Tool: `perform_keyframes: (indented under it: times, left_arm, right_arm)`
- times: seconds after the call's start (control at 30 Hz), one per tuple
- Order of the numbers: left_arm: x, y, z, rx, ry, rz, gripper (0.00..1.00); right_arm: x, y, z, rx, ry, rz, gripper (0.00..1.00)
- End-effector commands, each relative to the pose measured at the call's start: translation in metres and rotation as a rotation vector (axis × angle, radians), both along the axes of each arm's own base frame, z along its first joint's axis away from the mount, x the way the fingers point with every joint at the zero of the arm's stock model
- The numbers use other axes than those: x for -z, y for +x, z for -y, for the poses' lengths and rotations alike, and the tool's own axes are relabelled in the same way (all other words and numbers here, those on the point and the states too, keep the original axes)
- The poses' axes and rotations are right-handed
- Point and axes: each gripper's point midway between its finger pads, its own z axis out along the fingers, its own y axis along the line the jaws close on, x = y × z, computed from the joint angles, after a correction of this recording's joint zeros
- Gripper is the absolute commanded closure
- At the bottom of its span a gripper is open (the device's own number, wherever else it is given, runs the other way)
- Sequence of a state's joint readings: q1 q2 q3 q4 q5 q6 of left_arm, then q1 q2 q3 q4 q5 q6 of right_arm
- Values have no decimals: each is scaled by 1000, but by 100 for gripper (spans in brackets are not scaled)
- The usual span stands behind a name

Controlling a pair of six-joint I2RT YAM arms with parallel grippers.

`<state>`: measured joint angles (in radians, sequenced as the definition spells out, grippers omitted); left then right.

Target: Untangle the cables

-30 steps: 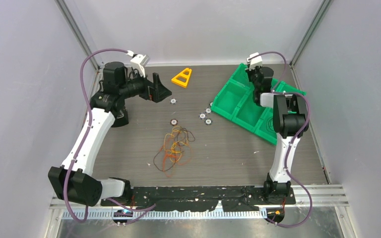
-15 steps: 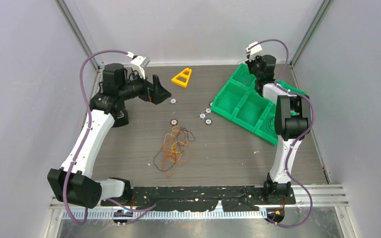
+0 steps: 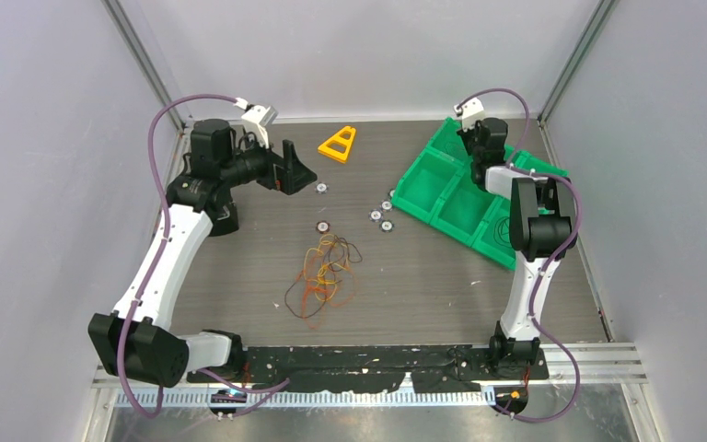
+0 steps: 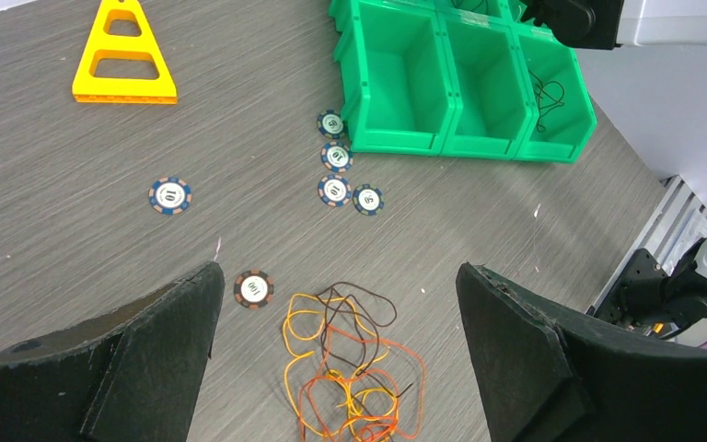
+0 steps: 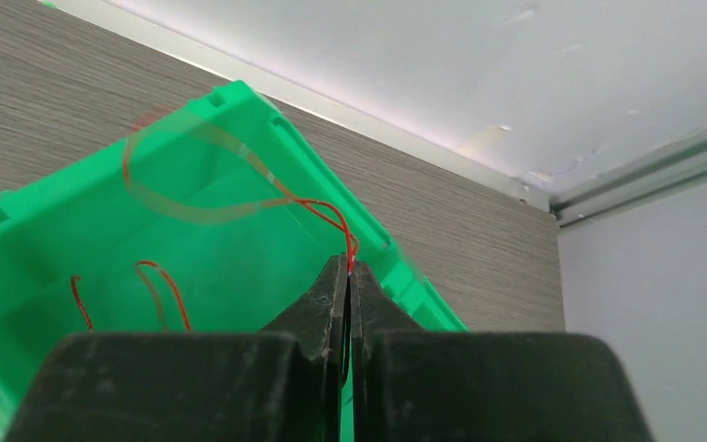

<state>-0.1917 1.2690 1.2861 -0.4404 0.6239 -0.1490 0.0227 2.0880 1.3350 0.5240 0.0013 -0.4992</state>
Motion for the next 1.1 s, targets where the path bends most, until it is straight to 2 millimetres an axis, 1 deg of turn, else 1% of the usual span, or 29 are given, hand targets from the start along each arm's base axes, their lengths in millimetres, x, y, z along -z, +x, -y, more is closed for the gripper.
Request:
perform_keyframes:
  times: [0.0,0.07,0.17,0.27,0.3,0.33,0.37,0.4,0.43,0.47,0.53,0.63,0.67,0.7,0.73,0.77,0.8,0.83,0.87,0.9,0.93,0.97,1.0,1.03,1.07]
  left_arm:
    - [-8,3,-2,-5,-8,29,0]
    - [-7,3,-1,-6,-12,23,0]
    - [-6,4,-2,-14,-17,14,0]
    - [-5,4,-1,-15,-23,6,0]
    - [-5,4,0,-13,-24,5,0]
    - [-4,4,-1,-12,-23,4,1]
    - [-4,3,0,-9,-20,3,0]
    - [-4,2,-1,-8,-13,5,0]
    - [-3,1,-2,-9,-8,3,0]
    - [-2,0,-3,-10,-1,4,0]
    - [-1,-2,-5,-13,9,4,0]
    - [1,-4,-7,-15,20,6,0]
    - [2,-4,-7,-14,24,4,0]
    - [3,-5,-7,-13,28,0,0]
    - [5,-5,-8,-10,34,-5,0]
    - [6,-6,-8,-8,41,-11,0]
    - [8,-6,-9,-6,49,-22,0]
    - [10,-5,-10,-5,57,-31,0]
    - [13,-5,-11,-1,63,-41,0]
    - [15,-5,-12,4,68,-49,0]
    - [16,-5,-13,9,72,-53,0]
    - [17,-5,-13,15,76,-56,1]
    - [20,-6,-13,29,81,-60,1]
    - [23,-8,-14,42,89,-65,0]
    - [28,-10,-14,54,96,-79,0]
  right_arm:
    - [-41,-4,16,108,-47,112,95]
    - [-44,-7,21,131,-44,135,95]
    - [-49,-10,20,134,-43,158,94]
    - [-43,-8,6,49,-38,110,94]
    - [-34,-9,-5,-19,-26,63,90]
    - [-38,-6,-11,-51,-21,55,87]
    - [-26,-9,-22,-105,-7,0,81]
    - [-30,-5,-26,-122,8,-4,77]
    - [-31,-3,-32,-145,20,-26,76]
    - [-27,-2,-34,-148,33,-45,71]
    - [-31,2,-37,-148,58,-57,66]
    - [-47,2,-41,-166,79,-41,60]
    - [-58,0,-42,-170,91,-25,55]
    - [-63,-2,-46,-182,110,-24,53]
    - [-78,-4,-47,-190,118,-4,47]
    - [-84,-7,-51,-207,136,-9,44]
    - [-99,-10,-54,-229,146,8,39]
    - [-105,-13,-57,-238,163,2,36]
    - [-119,-18,-61,-261,174,15,31]
    - [-132,-23,-62,-269,189,18,29]
    - [-135,-28,-65,-290,202,1,23]
    - [-150,-33,-67,-300,214,15,17]
    - [-151,-40,-71,-322,228,-10,15]
    - [-167,-45,-74,-334,239,5,12]
    - [-160,-56,-79,-355,258,-59,10]
